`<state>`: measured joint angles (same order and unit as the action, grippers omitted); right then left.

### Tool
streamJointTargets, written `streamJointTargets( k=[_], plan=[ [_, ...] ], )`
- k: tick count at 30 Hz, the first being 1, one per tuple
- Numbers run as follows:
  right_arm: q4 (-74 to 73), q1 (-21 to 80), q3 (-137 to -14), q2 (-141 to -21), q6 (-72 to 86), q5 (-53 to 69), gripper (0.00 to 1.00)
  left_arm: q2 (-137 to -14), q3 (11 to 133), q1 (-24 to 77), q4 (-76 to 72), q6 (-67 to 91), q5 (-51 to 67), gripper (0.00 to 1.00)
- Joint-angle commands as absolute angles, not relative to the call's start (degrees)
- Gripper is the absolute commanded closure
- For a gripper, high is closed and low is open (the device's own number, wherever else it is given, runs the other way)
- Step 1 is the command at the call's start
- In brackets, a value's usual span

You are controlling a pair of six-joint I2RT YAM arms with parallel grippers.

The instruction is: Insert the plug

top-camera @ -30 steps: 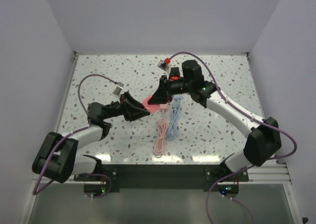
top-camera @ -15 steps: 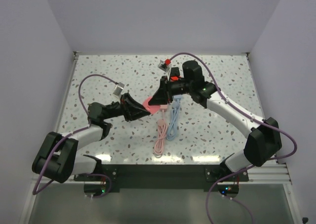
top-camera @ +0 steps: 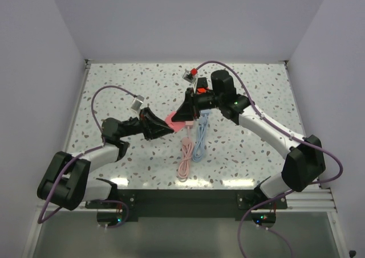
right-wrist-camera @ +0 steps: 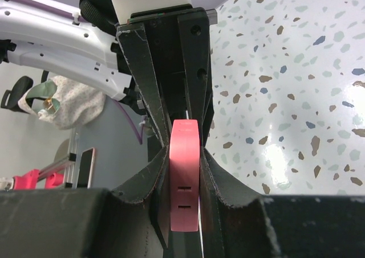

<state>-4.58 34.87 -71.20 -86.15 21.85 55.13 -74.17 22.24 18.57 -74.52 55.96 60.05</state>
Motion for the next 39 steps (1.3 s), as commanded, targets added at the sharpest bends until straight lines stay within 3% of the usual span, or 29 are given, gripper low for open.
streamJointTargets(
  k=[1, 10, 24, 25, 26, 27, 30, 33, 39],
  plan=[
    [-2.2, 35.16, -71.46, -84.73, 22.24, 58.09, 1.0, -74.97, 23.2, 19.34, -108.63, 54.49, 60.73, 1.0],
    [5.36, 35.16, -69.52, -84.81, 27.15, 61.08, 1.0, -74.71, 23.03, 20.92, -108.63, 52.12, 61.26, 1.0],
    [4.4, 35.16, -69.78, -85.52, 27.07, 59.95, 1.0, -71.89, 22.06, 21.8, -108.63, 52.03, 60.39, 1.0],
    [4.05, 35.24, -69.87, -85.43, 26.98, 59.51, 1.0, -71.98, 22.15, 21.8, -108.63, 52.21, 60.21, 0.97],
    [2.3, 35.16, -70.31, -85.17, 26.29, 58.98, 1.0, -72.24, 22.24, 21.8, -108.63, 52.47, 60.21, 0.87],
    [1.07, 35.07, -70.66, -84.21, 25.76, 57.58, 1.0, -72.94, 22.5, 21.62, -108.63, 53.08, 60.21, 0.57],
    [-4.91, 34.54, -72.59, -81.23, 22.68, 52.05, 1.0, -74.52, 22.5, 20.66, -108.63, 53.7, 59.68, 0.28],
    [-10.53, 33.66, -74.53, -79.02, 20.13, 44.76, 1.0, -76.1, 21.89, 19.78, -108.46, 53.44, 59.33, 0.2],
    [-20.64, 32.87, -78.74, -76.46, 17.05, 22.89, 1.0, -76.29, 18.99, 17.41, -107.85, 51.34, 58.46, 0.15]
  ],
)
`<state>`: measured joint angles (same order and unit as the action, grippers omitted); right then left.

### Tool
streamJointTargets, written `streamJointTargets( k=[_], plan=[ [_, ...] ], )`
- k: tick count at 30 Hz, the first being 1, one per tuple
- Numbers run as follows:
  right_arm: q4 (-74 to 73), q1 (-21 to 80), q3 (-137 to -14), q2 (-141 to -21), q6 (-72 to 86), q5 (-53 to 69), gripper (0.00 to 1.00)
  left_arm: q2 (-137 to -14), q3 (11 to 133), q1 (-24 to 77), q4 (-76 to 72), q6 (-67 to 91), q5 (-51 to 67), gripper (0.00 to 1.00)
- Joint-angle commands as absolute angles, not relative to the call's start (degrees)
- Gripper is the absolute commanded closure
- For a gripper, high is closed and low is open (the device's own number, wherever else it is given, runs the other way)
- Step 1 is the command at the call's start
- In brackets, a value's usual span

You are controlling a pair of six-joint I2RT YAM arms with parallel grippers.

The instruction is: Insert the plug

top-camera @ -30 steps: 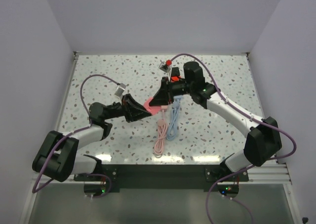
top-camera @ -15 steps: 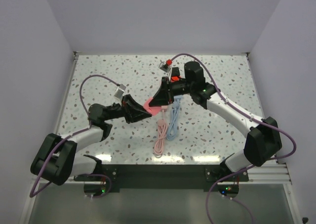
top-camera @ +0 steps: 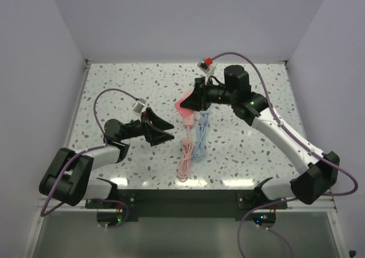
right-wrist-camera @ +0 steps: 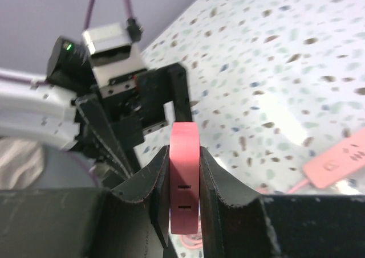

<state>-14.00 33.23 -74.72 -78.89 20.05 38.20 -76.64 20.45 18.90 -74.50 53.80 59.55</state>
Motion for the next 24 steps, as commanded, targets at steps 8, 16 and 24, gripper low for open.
streamJointTargets(
  k=[8, 16, 24],
  plan=[
    [-28.73, 34.8, -81.73, -85.85, 17.05, 0.19, 1.0, -67.87, 19.42, 16.7, -70.18, 30.7, 42.48, 0.15],
    [-34.36, 38.14, -90.33, -99.74, 17.84, -13.96, 1.0, -64.33, 20.21, 16.7, -56.69, 22.68, 29.45, 0.13],
    [-38.23, 38.41, -98.43, -111.0, 18.81, -19.42, 1.0, -66.01, 20.57, 16.61, -55.81, 21.89, 28.65, 0.13]
  ],
)
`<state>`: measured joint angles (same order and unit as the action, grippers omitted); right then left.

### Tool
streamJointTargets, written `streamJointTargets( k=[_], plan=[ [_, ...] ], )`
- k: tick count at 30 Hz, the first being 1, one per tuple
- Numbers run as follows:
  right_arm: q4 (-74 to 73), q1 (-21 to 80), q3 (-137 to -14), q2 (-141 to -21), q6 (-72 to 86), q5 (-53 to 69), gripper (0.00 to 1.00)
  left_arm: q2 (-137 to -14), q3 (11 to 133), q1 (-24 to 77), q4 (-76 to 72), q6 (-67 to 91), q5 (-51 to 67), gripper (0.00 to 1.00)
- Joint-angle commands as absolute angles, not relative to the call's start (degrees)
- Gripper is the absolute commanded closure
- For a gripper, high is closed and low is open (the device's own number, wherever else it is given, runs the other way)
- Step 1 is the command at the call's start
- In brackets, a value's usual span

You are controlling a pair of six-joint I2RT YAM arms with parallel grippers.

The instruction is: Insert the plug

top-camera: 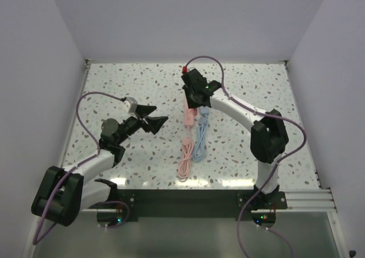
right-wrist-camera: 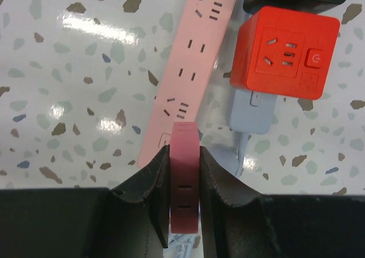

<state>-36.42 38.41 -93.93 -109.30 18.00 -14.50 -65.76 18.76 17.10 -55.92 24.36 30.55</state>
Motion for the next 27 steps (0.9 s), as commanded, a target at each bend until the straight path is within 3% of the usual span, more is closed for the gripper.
streamJointTargets(
  k=[1, 27],
  plan=[
    [-38.84, 38.41, -100.0, -112.66, 18.81, -19.77, 1.0, -66.01, 20.65, 16.61, -55.81, 21.71, 28.74, 0.13],
    [-38.58, 38.5, -106.34, -121.64, 21.01, -21.09, 1.0, -66.45, 20.57, 16.52, -55.81, 21.18, 29.53, 0.12]
  ],
)
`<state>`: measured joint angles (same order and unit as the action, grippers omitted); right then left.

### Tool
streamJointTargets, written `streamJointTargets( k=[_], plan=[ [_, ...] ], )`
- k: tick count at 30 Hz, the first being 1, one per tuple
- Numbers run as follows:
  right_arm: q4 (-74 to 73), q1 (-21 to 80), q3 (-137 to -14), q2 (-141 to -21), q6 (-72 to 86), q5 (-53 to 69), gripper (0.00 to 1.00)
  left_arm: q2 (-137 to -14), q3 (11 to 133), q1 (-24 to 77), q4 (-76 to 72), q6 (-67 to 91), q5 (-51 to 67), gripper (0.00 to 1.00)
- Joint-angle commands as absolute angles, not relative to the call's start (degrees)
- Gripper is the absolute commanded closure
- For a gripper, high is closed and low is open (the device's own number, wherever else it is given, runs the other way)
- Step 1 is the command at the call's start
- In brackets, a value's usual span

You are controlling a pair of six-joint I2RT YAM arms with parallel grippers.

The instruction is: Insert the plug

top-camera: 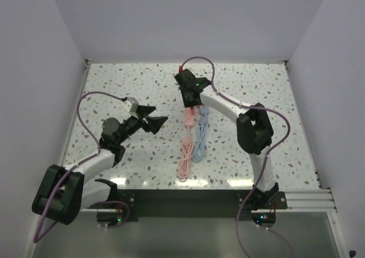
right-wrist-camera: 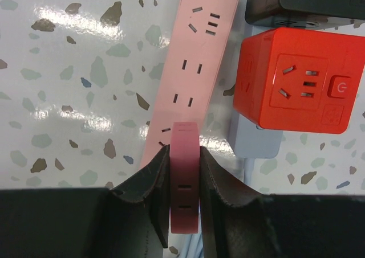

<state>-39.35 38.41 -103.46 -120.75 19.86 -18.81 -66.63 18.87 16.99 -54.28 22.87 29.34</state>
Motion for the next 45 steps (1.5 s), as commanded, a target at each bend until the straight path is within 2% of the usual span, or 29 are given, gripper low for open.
streamJointTargets(
  k=[1, 45],
  plan=[
    [-38.67, 38.41, -106.61, -121.81, 21.09, -21.27, 1.0, -66.53, 20.48, 16.44, -55.81, 21.09, 29.62, 0.12],
    [-43.42, 40.34, -108.99, -122.96, 23.73, -25.4, 1.0, -65.13, 19.43, 16.52, -56.95, 21.8, 31.38, 0.12]
  ],
)
